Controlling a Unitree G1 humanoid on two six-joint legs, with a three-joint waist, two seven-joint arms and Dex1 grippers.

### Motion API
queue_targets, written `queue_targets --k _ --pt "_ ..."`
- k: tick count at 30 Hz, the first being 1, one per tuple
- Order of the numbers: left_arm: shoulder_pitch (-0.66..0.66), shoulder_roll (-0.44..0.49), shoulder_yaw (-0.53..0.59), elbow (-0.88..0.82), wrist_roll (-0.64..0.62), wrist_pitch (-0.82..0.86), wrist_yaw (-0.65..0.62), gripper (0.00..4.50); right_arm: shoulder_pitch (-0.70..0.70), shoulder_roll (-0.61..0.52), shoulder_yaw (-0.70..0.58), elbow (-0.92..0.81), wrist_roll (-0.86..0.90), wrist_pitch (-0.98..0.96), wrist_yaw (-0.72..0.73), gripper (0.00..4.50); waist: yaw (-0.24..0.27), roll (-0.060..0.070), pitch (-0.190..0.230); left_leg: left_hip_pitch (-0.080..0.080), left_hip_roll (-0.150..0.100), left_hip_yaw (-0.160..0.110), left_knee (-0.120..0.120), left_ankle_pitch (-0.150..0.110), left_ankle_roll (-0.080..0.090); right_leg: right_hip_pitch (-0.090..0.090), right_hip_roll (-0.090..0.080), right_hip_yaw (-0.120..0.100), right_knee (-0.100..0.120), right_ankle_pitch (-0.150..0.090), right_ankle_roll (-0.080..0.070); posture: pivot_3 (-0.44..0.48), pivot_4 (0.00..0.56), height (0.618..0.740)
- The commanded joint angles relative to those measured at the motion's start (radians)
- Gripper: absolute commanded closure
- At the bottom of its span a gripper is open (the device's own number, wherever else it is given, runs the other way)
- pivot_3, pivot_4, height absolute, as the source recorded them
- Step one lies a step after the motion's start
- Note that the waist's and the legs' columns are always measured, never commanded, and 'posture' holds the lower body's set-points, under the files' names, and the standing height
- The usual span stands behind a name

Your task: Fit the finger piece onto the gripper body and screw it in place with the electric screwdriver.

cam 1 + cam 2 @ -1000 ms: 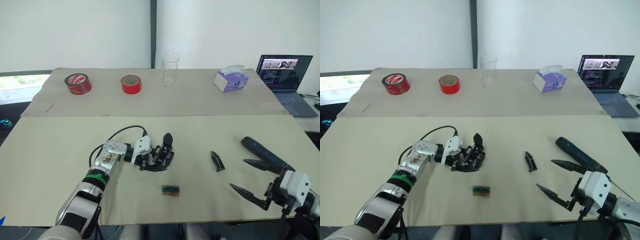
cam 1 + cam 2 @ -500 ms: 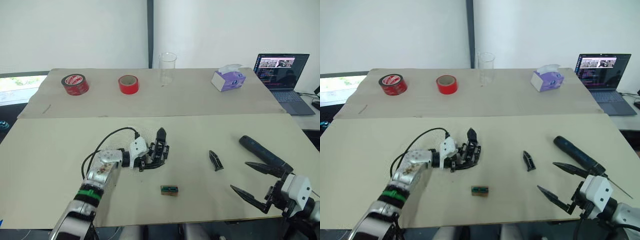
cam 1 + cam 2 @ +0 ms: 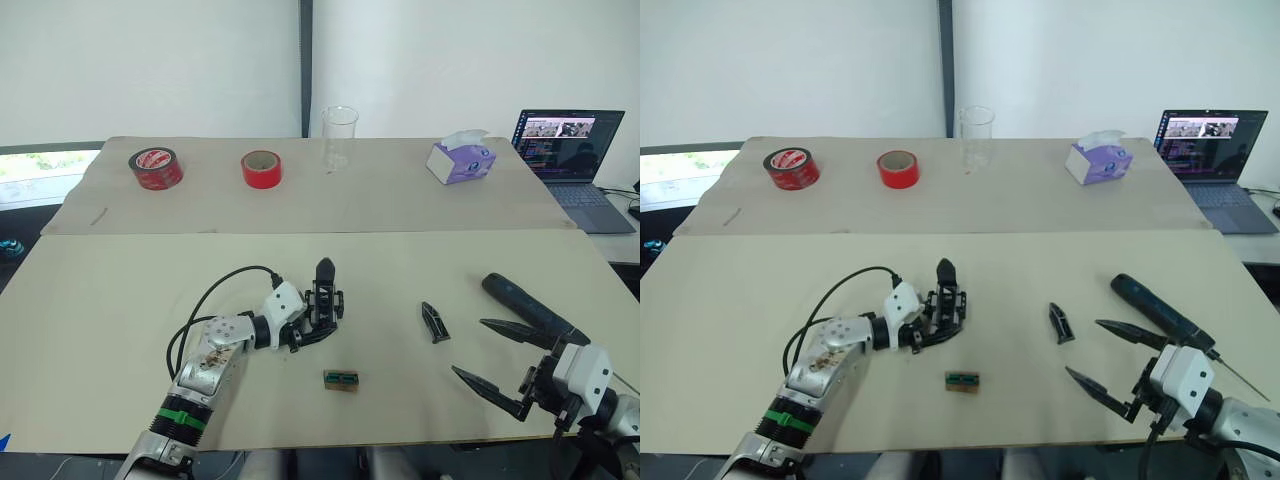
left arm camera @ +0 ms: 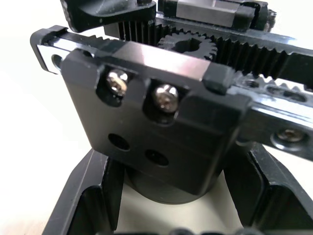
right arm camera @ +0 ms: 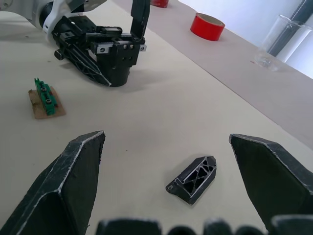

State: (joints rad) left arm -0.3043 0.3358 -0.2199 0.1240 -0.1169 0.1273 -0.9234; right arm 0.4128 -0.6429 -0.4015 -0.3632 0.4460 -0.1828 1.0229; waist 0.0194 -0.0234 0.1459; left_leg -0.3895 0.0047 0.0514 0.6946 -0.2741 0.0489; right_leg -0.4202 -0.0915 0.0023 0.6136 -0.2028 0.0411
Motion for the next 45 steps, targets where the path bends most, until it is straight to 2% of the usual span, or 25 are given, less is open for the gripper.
queue_targets --k 1,8,12,13,19,21,24,28,31,34,36,39,42,45 --pt "-0.021 -0.010 -0.015 0.014 -0.009 -0.029 -0.015 2.16 -0.005 -0.013 -0.008 -0.017 0.014 -0.006 0.002 0.00 0.001 0.001 -0.001 0.000 0.000 0.000 0.000 0.000 0.000 0.000 0.000 0.000 0.000 0.000 0.000 0.000 0.150 0.740" --pt "-0.044 -0.010 -0.008 0.063 -0.026 -0.008 -0.049 2.16 -0.011 -0.012 -0.011 -0.002 0.014 -0.013 0.007 0.00 0.007 0.004 -0.002 0.000 -0.001 0.000 0.000 0.000 0.000 0.001 0.000 0.000 0.000 0.000 0.000 0.000 0.150 0.740" --pt "-0.053 0.007 0.006 0.090 -0.026 -0.041 -0.067 0.29 0.001 -0.007 -0.023 0.005 0.017 -0.022 0.012 0.00 0.007 0.004 -0.002 0.001 -0.001 0.000 0.000 0.000 0.000 0.001 0.000 0.000 0.000 0.000 0.000 0.000 0.150 0.740" --pt "-0.051 0.014 0.010 0.092 -0.027 -0.052 -0.070 0.03 0.007 -0.005 -0.027 0.003 0.019 -0.024 0.012 0.00 0.006 0.004 -0.002 0.001 -0.001 0.000 0.000 0.000 0.000 0.001 0.000 0.000 0.000 0.000 0.000 0.000 0.150 0.740" --pt "0.033 0.152 0.089 0.081 -0.112 -0.108 -0.204 0.03 0.134 0.050 -0.080 -0.070 0.026 -0.032 -0.033 0.00 -0.008 0.006 -0.004 0.002 0.002 0.001 -0.002 0.000 0.000 0.000 0.002 0.000 0.000 0.000 -0.001 0.000 0.150 0.740" --pt "0.078 0.201 0.156 0.082 -0.209 -0.146 -0.319 0.03 0.194 0.088 -0.103 -0.107 0.021 -0.031 -0.064 0.00 -0.010 0.007 -0.004 0.002 0.003 0.001 -0.002 0.000 0.000 -0.001 0.002 0.001 0.001 -0.001 -0.002 0.000 0.150 0.740" --pt "0.103 0.241 0.231 0.064 -0.288 -0.072 -0.326 0.03 0.256 0.128 -0.120 -0.136 -0.009 -0.031 -0.104 0.00 -0.008 0.007 -0.004 0.002 0.007 0.002 -0.002 -0.001 -0.002 -0.002 0.003 -0.001 0.001 -0.003 -0.005 0.000 0.150 0.740" --pt "0.136 0.306 0.279 -0.132 -0.410 0.057 -0.362 0.03 0.308 0.114 -0.145 -0.253 -0.096 0.263 -0.313 0.00 0.000 0.007 -0.004 0.001 0.007 0.002 0.000 -0.001 -0.002 -0.001 0.000 -0.002 0.001 -0.005 -0.010 0.000 0.150 0.740" --pt "0.129 0.344 0.294 -0.248 -0.485 0.151 -0.363 0.03 0.280 0.081 -0.123 -0.324 -0.077 0.348 -0.337 0.00 0.000 0.007 -0.004 0.000 0.007 0.004 0.000 -0.002 -0.003 -0.001 -0.001 0.000 -0.001 -0.005 -0.010 0.000 0.150 0.740" --pt "0.080 0.363 0.301 -0.329 -0.535 0.213 -0.348 0.03 0.204 -0.005 -0.093 -0.398 -0.017 0.629 -0.406 0.00 -0.006 0.007 -0.004 0.001 0.007 0.005 0.000 -0.002 -0.003 -0.002 0.000 0.001 0.000 -0.005 -0.010 0.000 0.150 0.740" --pt "0.040 0.357 0.302 -0.360 -0.555 0.244 -0.325 0.03 0.104 -0.071 -0.072 -0.428 0.052 0.860 -0.475 0.00 -0.006 0.006 -0.004 0.001 0.007 0.005 0.000 -0.002 -0.002 -0.001 0.001 0.000 0.000 -0.005 -0.010 0.000 0.150 0.740" --pt "0.004 0.341 0.288 -0.389 -0.555 0.253 -0.300 0.03 -0.122 -0.161 -0.014 -0.416 0.138 1.226 -0.573 0.00 -0.013 0.006 -0.004 0.001 0.007 0.006 0.000 -0.002 -0.002 -0.001 0.003 0.001 0.000 -0.005 -0.010 0.000 0.150 0.740" --pt "0.005 0.323 0.275 -0.418 -0.550 0.258 -0.271 0.03 -0.356 -0.154 0.038 -0.359 0.178 1.511 -0.649 0.00 -0.009 0.005 -0.004 0.001 0.006 0.005 -0.001 -0.002 -0.002 -0.002 0.006 0.003 -0.001 -0.004 -0.008 0.000 0.150 0.740" --pt "0.036 0.318 0.266 -0.450 -0.545 0.256 -0.255 0.03 -0.496 -0.133 0.090 -0.326 0.178 1.672 -0.684 0.00 -0.008 0.005 -0.003 0.000 0.007 0.005 -0.001 -0.002 -0.002 -0.003 0.008 0.003 -0.002 -0.002 -0.005 0.000 0.150 0.740"
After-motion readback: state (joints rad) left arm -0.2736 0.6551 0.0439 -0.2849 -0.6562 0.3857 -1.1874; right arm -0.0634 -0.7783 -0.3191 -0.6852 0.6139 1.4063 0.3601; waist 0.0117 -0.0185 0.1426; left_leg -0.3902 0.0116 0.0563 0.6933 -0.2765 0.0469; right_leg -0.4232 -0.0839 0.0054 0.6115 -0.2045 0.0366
